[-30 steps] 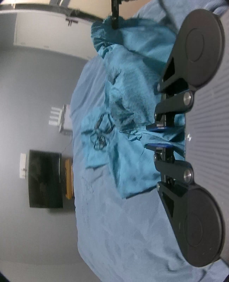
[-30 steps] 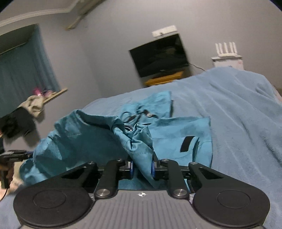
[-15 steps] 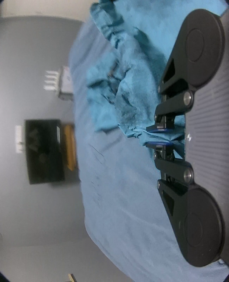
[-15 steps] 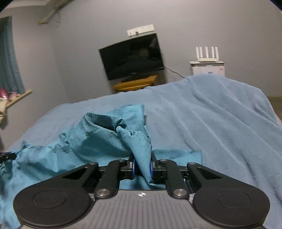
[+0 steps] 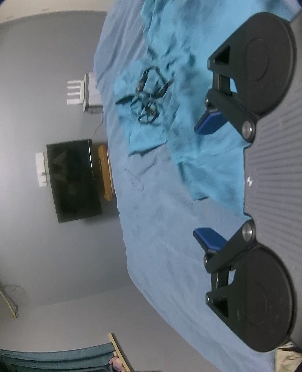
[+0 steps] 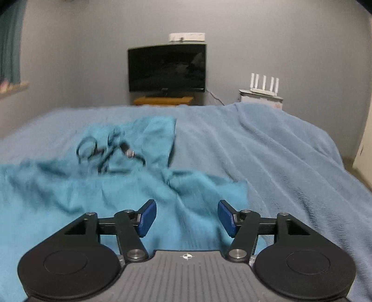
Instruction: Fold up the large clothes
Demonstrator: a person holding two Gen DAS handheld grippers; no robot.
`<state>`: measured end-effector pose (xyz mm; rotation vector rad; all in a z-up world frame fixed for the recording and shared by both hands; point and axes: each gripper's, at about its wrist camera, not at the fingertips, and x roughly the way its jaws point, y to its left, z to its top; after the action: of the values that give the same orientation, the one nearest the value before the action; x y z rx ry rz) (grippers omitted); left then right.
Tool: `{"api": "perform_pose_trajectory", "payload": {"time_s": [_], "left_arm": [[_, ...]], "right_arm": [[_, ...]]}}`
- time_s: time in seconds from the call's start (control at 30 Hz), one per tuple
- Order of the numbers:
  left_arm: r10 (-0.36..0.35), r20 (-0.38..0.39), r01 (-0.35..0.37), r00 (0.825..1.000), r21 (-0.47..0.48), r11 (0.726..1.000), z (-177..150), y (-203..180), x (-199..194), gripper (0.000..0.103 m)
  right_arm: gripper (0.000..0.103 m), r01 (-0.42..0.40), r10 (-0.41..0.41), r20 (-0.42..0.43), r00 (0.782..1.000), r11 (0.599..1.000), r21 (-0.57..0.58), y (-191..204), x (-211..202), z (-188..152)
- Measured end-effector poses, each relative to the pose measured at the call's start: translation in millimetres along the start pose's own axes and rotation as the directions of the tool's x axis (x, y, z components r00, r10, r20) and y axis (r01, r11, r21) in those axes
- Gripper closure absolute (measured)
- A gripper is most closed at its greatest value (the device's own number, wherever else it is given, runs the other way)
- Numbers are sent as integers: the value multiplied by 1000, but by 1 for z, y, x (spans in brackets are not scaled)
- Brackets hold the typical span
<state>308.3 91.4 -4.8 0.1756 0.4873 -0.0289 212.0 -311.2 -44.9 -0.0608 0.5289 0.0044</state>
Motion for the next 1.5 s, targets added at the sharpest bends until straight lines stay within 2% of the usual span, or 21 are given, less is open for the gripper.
{"api": "perform_pose_trajectory", "payload": {"time_s": [0.1,0.23,0.27,0.3,0.37,0.47,0.57,0.6,0.63,0.7,0.77,0.87,0.93,1.03,1.1,1.17,1.23,1.3,1.4,1.47,1.5], "left_arm": [[-31,-6,31,999,-14,999,-19,-6,-24,15],[-19,-51,17,999,-28,999,-43,-13,-29,15],[-9,-67,6,998,-38,999,-48,-14,-27,15],[-10,-80,7,997,-46,999,-52,-14,-25,15],[-19,-82,16,996,-42,999,-59,-16,-20,15],[-8,-97,8,995,1,1000,-67,-23,-8,15],[4,-117,1,993,43,999,-77,-31,0,15],[8,-118,-1,993,58,998,-79,-33,1,15],[10,-113,-3,994,62,998,-79,-34,2,15],[10,-102,-4,995,58,998,-79,-33,-2,15],[4,-72,0,997,50,999,-77,-32,-11,15],[-33,-8,33,999,45,998,-73,-35,-28,15],[-101,9,100,995,43,994,-70,-41,-33,15],[-184,-80,187,980,34,982,-73,-52,-22,15],[-184,-175,195,967,44,980,-85,-59,-5,13],[-174,-218,191,960,61,980,-96,-62,6,5],[-167,-230,184,959,56,981,-98,-61,11,2],[-165,-226,181,960,49,982,-97,-60,10,2],[-129,-184,135,975,24,990,-89,-54,-5,2],[-104,-129,103,986,-13,995,-76,-44,-22,2],[-97,-86,94,992,-47,995,-67,-36,-35,2]], "right_arm": [[31,90,-90,-4,996,995,-35,-1,10,-11],[31,69,-56,-85,995,985,159,-36,31,-10],[38,39,-18,-106,994,980,197,-43,39,-9],[63,-14,41,-115,992,974,227,-49,45,-9],[101,-107,139,-124,982,966,237,-52,47,-11],[102,-54,70,-105,992,988,146,-41,47,-4],[103,99,-83,-85,993,974,201,-44,48,-4],[102,184,-169,-92,981,964,192,-44,51,-6],[100,207,-191,-98,977,956,208,-46,54,-8],[81,148,-127,-89,988,947,284,-51,52,-12],[65,129,-130,-15,991,956,264,-43,37,-14],[60,74,-83,48,995,982,172,-22,11,-20],[54,7,-14,52,999,991,133,-6,3,-29],[49,-66,66,6,998,993,93,17,4,-50],[48,-70,75,-59,995,994,80,27,15,-64],[46,1,-2,-102,995,1000,-8,34,23,-78],[46,105,-105,-134,985,994,-8,27,26,-86],[47,178,-160,-174,972,980,91,8,22,-89],[50,174,-134,-178,975,957,232,-11,12,-93],[46,206,-166,-158,973,937,283,-15,0,-91],[40,214,-178,-139,974,926,313,-18,-9,-90]]}}
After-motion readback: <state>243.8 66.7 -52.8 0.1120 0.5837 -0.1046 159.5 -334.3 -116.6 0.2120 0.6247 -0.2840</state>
